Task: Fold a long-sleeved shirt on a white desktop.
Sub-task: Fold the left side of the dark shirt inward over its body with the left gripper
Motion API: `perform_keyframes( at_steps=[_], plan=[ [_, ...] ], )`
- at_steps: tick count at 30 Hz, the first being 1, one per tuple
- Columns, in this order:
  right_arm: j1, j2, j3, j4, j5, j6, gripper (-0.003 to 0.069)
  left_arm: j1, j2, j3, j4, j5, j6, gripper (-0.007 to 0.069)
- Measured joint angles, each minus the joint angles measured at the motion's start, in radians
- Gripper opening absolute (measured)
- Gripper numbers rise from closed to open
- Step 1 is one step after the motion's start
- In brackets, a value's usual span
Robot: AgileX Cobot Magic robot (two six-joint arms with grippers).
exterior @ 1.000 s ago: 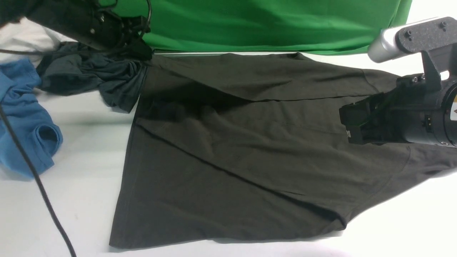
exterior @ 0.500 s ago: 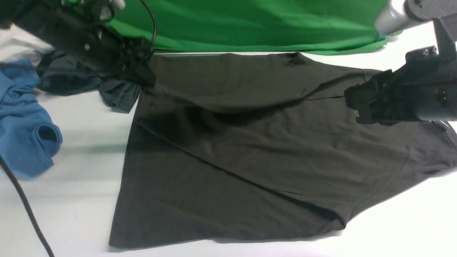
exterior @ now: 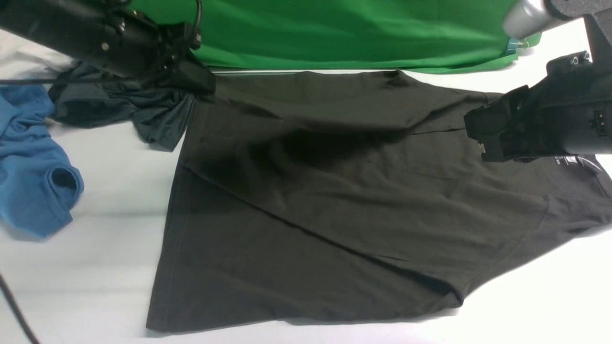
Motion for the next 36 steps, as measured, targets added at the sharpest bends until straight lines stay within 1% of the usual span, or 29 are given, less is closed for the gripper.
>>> perform_keyframes(
  at_steps=[5,7,9,11,18,21,24,27,29,30,31,32,33,36],
  plan=[
    [0.000,0.000,0.000,0.000,0.000,0.000,0.0243,-0.001,0.084,0.000,0.214,-0.046,-0.126,0.0028],
    [0.000,0.000,0.000,0.000,0.000,0.000,0.0243,0.000,0.132,0.001,0.240,-0.047,-0.143,0.0028],
    [0.000,0.000,0.000,0.000,0.000,0.000,0.0243,0.000,0.170,0.006,0.243,-0.046,-0.154,0.0028],
    [0.000,0.000,0.000,0.000,0.000,0.000,0.0243,-0.001,0.216,0.007,0.219,-0.045,-0.152,0.0028],
    [0.000,0.000,0.000,0.000,0.000,-0.001,0.0243,-0.001,0.218,0.006,0.176,-0.057,-0.127,0.0031],
    [0.000,0.000,0.000,0.000,0.000,-0.005,0.0243,-0.001,0.194,0.006,0.123,-0.016,-0.100,0.0036],
    [0.000,0.000,0.000,0.000,0.000,-0.008,0.0243,-0.001,0.132,0.006,0.024,-0.005,-0.071,0.0041],
    [0.000,0.000,0.000,0.000,0.000,-0.012,0.0243,-0.001,0.056,0.006,-0.011,-0.007,-0.057,0.0042],
    [0.000,0.000,0.000,0.000,0.000,-0.014,0.0243,-0.001,0.022,0.006,-0.002,-0.008,-0.055,0.0042],
    [0.000,0.000,0.000,0.000,0.000,-0.017,0.0243,-0.007,-0.005,0.008,0.040,-0.009,-0.056,0.0043],
    [0.000,0.000,0.000,0.000,-0.001,-0.018,0.0243,-0.010,-0.011,0.011,0.055,-0.012,-0.056,0.0043],
    [0.000,0.000,0.000,0.000,-0.002,-0.023,0.0243,-0.024,-0.031,0.033,0.107,-0.040,-0.061,0.0043],
    [0.000,0.000,0.000,0.000,-0.003,-0.023,0.0243,-0.027,-0.035,0.049,0.120,-0.049,-0.064,0.0045],
    [0.000,0.000,0.000,0.000,-0.007,-0.025,0.0243,-0.087,-0.015,0.222,0.193,-0.185,-0.083,0.0063]
  ],
)
